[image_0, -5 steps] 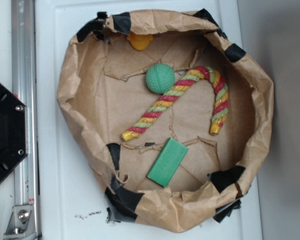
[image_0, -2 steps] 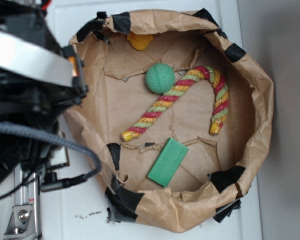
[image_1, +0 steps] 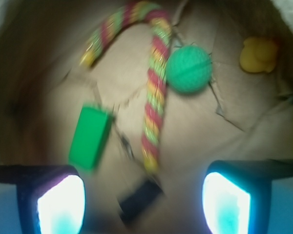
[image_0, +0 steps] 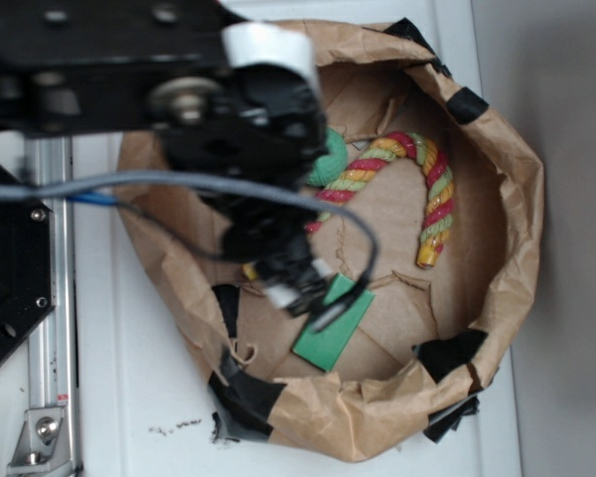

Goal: Grab the green block.

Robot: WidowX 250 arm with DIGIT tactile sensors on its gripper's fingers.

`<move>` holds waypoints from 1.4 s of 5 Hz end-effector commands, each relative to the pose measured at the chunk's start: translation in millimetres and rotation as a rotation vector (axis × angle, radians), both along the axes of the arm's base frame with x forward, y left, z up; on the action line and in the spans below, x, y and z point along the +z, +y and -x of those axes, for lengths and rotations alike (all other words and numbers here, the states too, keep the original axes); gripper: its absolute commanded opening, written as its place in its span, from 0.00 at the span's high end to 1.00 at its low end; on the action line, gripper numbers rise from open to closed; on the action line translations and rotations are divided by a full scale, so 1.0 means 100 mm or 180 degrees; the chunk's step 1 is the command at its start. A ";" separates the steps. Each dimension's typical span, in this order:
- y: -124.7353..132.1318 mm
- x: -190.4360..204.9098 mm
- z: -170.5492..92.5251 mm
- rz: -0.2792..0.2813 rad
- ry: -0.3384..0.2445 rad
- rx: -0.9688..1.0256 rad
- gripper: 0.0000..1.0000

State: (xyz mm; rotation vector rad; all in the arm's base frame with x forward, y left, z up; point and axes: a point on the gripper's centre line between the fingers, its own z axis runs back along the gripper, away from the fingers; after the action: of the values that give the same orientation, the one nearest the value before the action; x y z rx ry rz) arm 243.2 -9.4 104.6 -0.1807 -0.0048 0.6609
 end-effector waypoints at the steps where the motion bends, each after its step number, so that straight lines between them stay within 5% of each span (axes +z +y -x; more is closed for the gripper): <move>1: -0.09 -0.19 -0.42 0.0172 -0.0114 0.0580 0.00; 2: -0.28 -0.48 -0.43 0.0133 0.0131 0.0478 0.00; 4: -0.52 -0.83 -0.34 0.0003 0.0316 0.0306 0.00; 5: -0.59 -0.83 -0.26 -0.0086 0.0366 0.0260 0.94; 6: -0.49 -0.69 -0.27 -0.0156 0.0321 0.0082 1.00; 7: -0.27 -0.24 -0.29 -0.0493 -0.0076 -0.0291 1.00</move>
State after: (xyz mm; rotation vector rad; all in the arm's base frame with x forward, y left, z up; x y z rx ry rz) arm 270.3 -43.8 66.1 -0.0268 -0.0152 0.5593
